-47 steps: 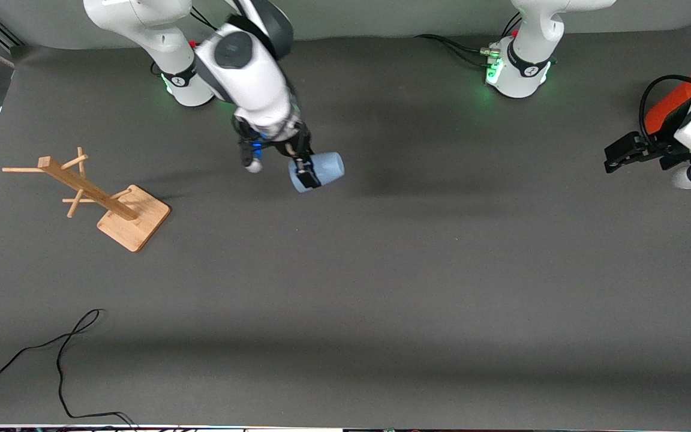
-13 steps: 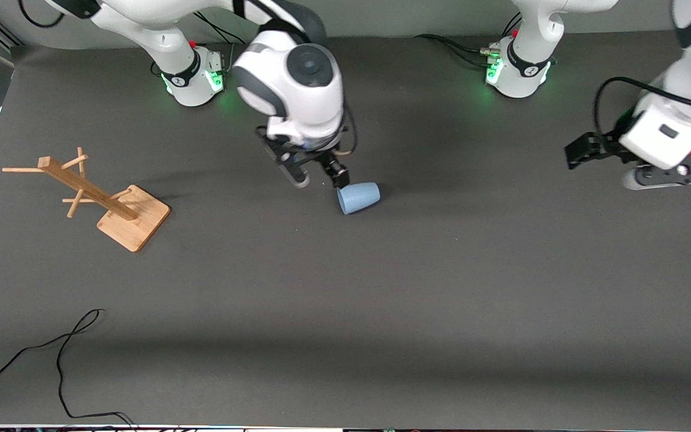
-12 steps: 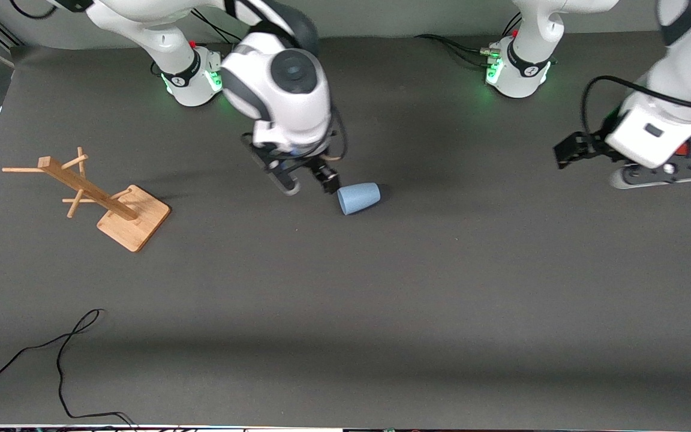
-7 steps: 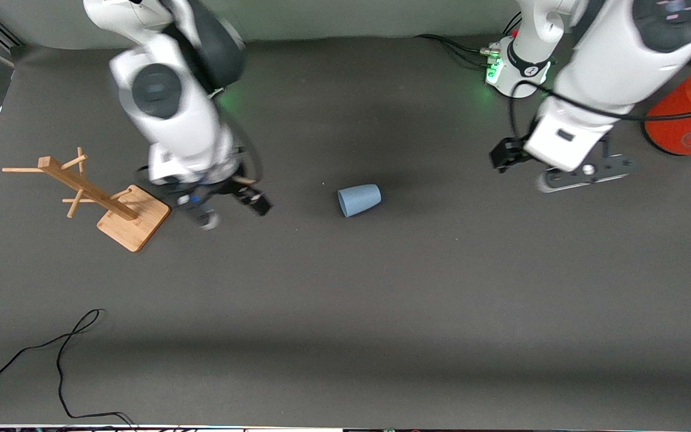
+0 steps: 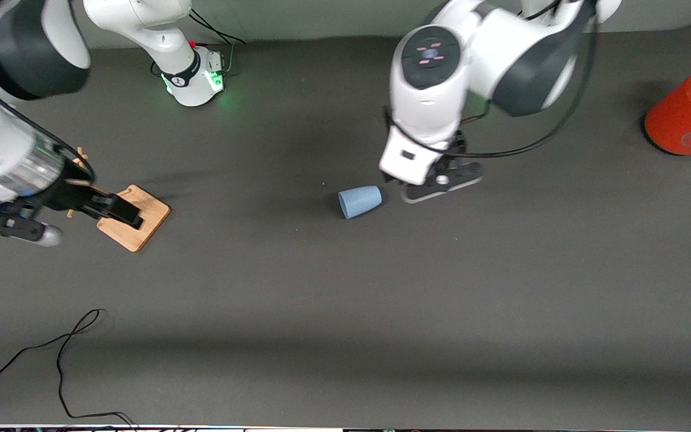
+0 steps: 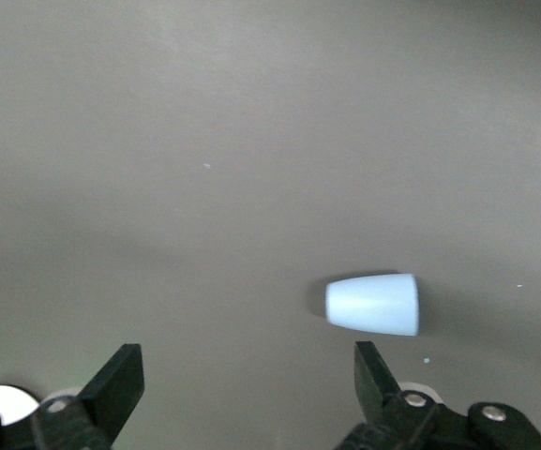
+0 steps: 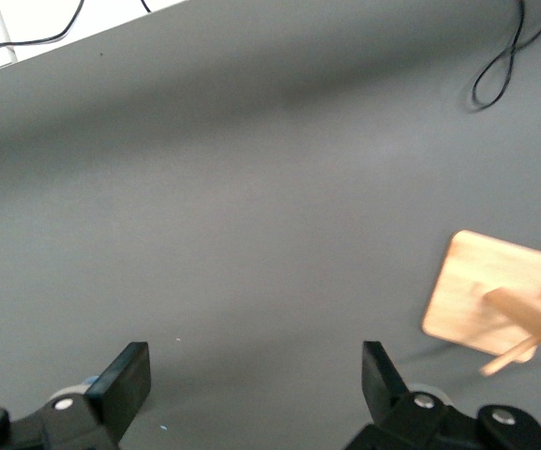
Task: Rotate and upright cup with both arms
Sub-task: 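Withdraw the right gripper while the left gripper reaches the cup, then grasp the lying cup by its rim with the left gripper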
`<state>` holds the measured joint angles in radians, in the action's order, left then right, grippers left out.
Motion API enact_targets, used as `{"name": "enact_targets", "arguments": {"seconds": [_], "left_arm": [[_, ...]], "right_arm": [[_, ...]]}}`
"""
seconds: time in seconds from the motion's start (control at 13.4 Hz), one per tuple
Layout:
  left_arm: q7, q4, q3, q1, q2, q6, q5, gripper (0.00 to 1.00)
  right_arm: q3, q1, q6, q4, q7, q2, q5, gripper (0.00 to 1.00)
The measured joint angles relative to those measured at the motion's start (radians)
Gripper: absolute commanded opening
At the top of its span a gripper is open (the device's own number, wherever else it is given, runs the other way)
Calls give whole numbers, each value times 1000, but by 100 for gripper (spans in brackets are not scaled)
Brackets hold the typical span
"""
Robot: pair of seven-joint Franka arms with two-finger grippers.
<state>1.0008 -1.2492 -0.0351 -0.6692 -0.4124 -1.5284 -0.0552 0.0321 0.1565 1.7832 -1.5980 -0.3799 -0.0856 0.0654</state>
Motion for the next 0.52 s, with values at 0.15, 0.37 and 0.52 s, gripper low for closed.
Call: {"name": "enact_targets", "arguments": {"seconds": [0.15,0.37,0.52], "left_arm": [[113,108,0,-105,-136,1,-49,100],[227,166,3,-224,-281,-5,-113,100],[262,184,7,-264,-350,-15,-131,100]], "right_arm": [[56,0,-1,-63,80,59,0,100],[67,2,0,-99,87,71,-21,100],[82,2,0,-118,104,71,-26,100]]}}
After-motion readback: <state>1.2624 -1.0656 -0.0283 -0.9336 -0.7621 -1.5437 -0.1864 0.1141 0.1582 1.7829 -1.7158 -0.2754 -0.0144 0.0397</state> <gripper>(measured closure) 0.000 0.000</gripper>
